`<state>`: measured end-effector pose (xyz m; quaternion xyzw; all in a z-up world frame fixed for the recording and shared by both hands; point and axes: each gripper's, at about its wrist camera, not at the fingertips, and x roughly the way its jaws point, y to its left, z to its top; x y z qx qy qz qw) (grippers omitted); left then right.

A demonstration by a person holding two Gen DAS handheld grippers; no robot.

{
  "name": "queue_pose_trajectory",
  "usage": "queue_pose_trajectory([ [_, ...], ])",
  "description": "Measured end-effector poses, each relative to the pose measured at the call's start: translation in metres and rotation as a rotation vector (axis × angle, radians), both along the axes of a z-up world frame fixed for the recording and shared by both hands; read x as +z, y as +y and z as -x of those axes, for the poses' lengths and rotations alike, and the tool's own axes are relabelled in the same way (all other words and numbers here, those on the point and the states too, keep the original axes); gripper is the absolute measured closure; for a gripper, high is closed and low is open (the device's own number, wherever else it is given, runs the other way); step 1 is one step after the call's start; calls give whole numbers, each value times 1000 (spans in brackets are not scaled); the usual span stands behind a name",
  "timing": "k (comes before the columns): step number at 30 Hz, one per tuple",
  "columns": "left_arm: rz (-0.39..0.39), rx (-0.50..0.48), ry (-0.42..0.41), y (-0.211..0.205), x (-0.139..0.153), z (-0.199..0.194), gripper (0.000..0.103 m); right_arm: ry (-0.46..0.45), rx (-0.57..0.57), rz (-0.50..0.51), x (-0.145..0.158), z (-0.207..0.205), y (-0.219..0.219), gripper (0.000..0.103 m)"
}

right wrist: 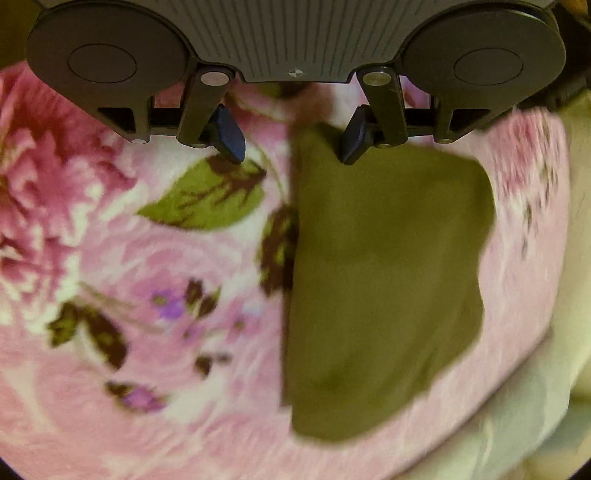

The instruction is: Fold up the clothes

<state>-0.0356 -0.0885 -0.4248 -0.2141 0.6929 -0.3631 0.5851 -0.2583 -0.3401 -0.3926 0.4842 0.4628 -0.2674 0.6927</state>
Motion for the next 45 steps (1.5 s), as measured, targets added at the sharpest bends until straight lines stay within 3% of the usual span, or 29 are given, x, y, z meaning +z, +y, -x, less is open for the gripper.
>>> queue_pose_trajectory([
  [2,11,103,33,-2,-7,20,63,-36,47,-36,1,7,-7,41],
  [9,56,402,67,-18,-39,84,62,-23,105,-62,9,75,-69,41],
  [11,97,479,58,-21,-46,91,72,-13,88,-52,8,93,-90,41],
  [13,117,507,22,-22,-48,91,97,-23,77,-52,8,97,-104,41],
  [17,142,427,-136,-25,-26,77,98,-102,79,-59,3,88,-128,41],
  [22,87,333,-281,-5,-5,39,97,-255,101,-124,-7,49,-150,41],
  [25,84,376,-250,3,-11,33,92,-320,88,-195,-21,28,-154,35],
  [26,87,399,-232,5,-14,33,87,-336,75,-215,-26,23,-153,22],
  [29,96,466,-175,10,-23,32,75,-384,33,-230,-39,8,-148,20],
  [32,105,533,-118,15,-32,32,76,-434,-60,-249,-49,-1,-147,21],
  [33,109,547,-106,16,-35,31,79,-444,-81,-253,-53,-4,-146,22],
  [34,117,542,-112,16,-36,29,98,-440,-72,-238,-52,-9,-144,38],
  [35,123,532,-121,15,-35,26,97,-436,-63,-223,-50,-14,-142,81],
  [38,134,472,-180,13,-25,10,98,-426,-51,-178,-43,-22,-135,82],
  [40,124,451,-226,14,-18,-3,98,-410,-80,-210,-37,-17,-127,82],
  [43,68,384,-261,15,-13,-24,96,-374,-31,-265,-31,-16,-112,77],
  [45,41,337,-258,15,-12,-29,86,-319,22,-237,-25,-16,-114,40],
])
